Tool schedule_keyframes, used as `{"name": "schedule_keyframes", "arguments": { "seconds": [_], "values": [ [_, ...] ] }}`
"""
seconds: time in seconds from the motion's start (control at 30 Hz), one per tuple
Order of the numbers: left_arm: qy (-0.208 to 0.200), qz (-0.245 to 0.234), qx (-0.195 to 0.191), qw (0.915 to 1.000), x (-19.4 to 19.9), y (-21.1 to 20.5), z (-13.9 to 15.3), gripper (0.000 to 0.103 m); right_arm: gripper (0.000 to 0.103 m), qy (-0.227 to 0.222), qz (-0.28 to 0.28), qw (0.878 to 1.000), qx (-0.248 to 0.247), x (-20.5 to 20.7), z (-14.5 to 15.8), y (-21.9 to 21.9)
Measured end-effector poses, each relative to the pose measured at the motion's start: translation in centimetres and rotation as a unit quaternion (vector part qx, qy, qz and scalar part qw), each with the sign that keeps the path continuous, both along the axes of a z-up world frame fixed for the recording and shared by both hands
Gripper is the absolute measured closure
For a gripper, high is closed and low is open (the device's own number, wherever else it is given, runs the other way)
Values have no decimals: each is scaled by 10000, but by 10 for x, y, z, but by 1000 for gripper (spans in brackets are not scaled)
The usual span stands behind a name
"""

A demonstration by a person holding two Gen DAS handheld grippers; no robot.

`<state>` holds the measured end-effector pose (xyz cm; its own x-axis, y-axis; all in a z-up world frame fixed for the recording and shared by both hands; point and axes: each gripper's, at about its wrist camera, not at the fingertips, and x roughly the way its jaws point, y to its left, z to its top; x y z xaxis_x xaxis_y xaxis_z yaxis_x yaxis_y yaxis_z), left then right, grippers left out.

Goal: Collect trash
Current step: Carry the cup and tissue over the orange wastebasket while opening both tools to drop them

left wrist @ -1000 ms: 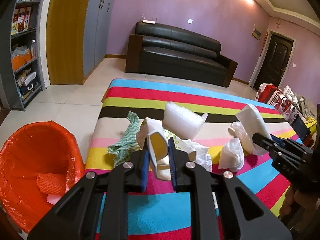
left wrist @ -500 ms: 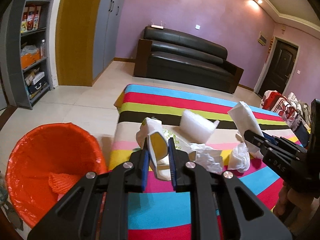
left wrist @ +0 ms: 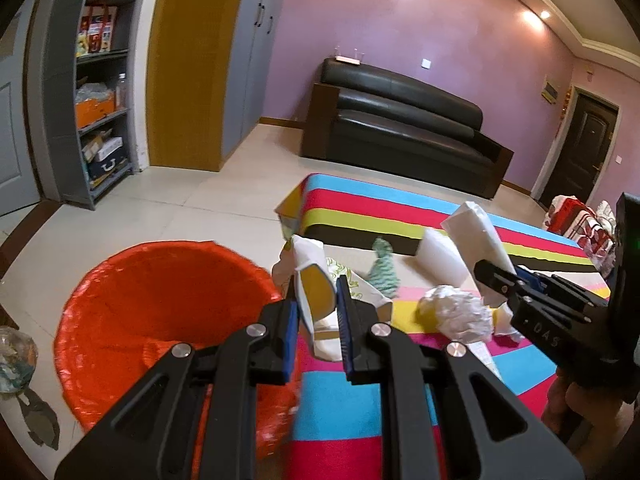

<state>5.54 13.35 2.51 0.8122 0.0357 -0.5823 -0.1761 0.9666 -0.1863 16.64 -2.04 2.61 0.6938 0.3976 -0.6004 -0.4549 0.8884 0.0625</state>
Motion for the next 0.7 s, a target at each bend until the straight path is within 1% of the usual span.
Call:
{"name": "schedule_keyframes", "arguments": {
  "seconds": [0.3, 0.7],
  "values": [
    [63, 352, 20, 9994, -27, 39, 0, 86, 79, 117, 415, 9991, -61, -17, -13, 53],
    [81, 811, -7, 9967, -57, 80, 6, 86, 79, 240, 858, 9960, -22, -36, -20, 104]
  ]
}}
